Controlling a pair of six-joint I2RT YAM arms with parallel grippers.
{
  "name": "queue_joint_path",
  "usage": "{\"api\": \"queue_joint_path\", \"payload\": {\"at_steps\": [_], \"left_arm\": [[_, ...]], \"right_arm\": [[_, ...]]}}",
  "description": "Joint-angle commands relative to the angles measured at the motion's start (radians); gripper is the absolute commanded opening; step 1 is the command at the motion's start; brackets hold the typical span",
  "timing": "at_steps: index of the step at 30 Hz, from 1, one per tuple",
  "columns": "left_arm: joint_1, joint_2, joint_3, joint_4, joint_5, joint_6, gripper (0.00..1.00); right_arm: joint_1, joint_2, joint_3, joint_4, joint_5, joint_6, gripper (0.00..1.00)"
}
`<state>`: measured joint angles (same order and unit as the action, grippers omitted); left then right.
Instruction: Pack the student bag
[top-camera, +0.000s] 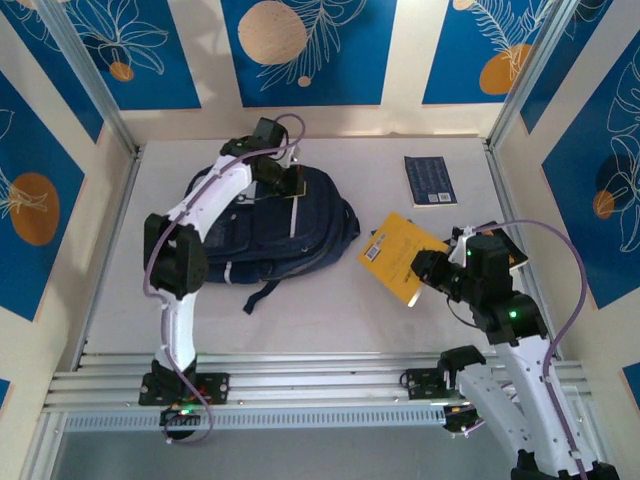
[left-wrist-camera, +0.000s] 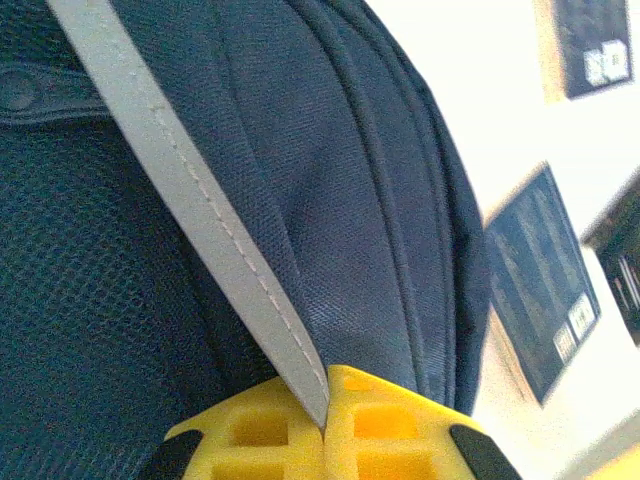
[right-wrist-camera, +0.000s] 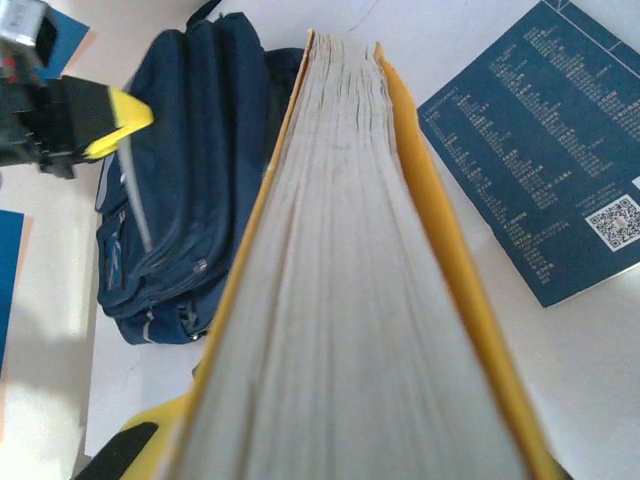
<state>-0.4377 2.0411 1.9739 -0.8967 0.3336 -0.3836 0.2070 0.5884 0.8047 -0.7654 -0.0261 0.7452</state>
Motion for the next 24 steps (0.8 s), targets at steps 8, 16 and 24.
{"api": "queue_joint_path", "payload": {"at_steps": [8,16,24], "left_arm": [[-0.003,-0.428,-0.090,-0.070,0.157,0.204,0.00],[0.022,-0.495,-0.145,-0.037,0.249,0.221,0.00],[0.027,-0.486,-0.144,0.002,0.334,0.195,0.00]], "right_arm": [[-0.011,-0.021,0.011,0.149,-0.295,0.013,0.00],[-0.011,0.014,-0.130,0.423,-0.529,0.235,0.00],[0.050,0.089,-0.231,0.629,-0.518,0.334,0.00]]}}
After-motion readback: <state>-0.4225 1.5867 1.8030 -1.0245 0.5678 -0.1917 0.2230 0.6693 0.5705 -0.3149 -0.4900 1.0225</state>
